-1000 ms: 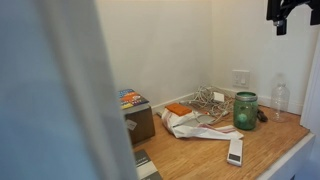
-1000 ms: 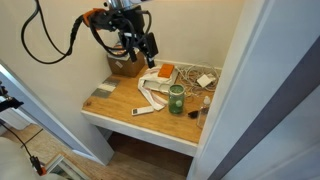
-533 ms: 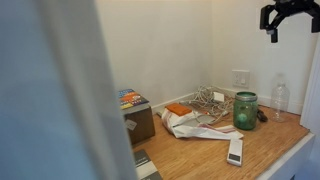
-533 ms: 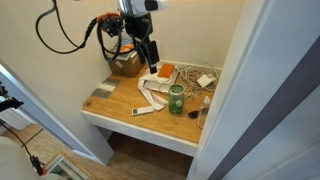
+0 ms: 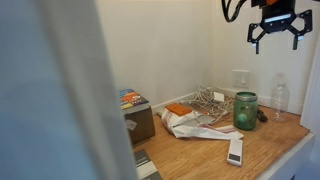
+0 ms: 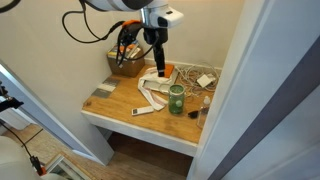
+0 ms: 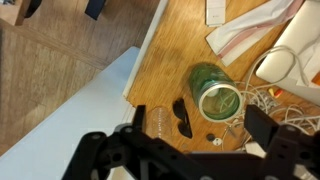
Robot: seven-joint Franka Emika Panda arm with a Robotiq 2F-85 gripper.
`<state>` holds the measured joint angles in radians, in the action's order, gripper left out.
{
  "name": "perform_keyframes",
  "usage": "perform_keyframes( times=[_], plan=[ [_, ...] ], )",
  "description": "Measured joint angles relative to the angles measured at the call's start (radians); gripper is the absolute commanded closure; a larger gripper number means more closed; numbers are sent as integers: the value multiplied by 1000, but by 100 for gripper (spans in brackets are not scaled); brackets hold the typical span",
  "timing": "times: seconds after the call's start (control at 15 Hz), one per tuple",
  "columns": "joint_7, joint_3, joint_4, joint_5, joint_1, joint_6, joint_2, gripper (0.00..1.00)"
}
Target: Move the clear bottle to the left
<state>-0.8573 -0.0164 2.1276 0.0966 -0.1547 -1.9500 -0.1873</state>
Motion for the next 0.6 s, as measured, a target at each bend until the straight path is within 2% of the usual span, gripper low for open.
perform_keyframes(
  times=[0.6],
  plan=[
    [-307,-70,-2,5,-2,-359,143,0]
  ],
)
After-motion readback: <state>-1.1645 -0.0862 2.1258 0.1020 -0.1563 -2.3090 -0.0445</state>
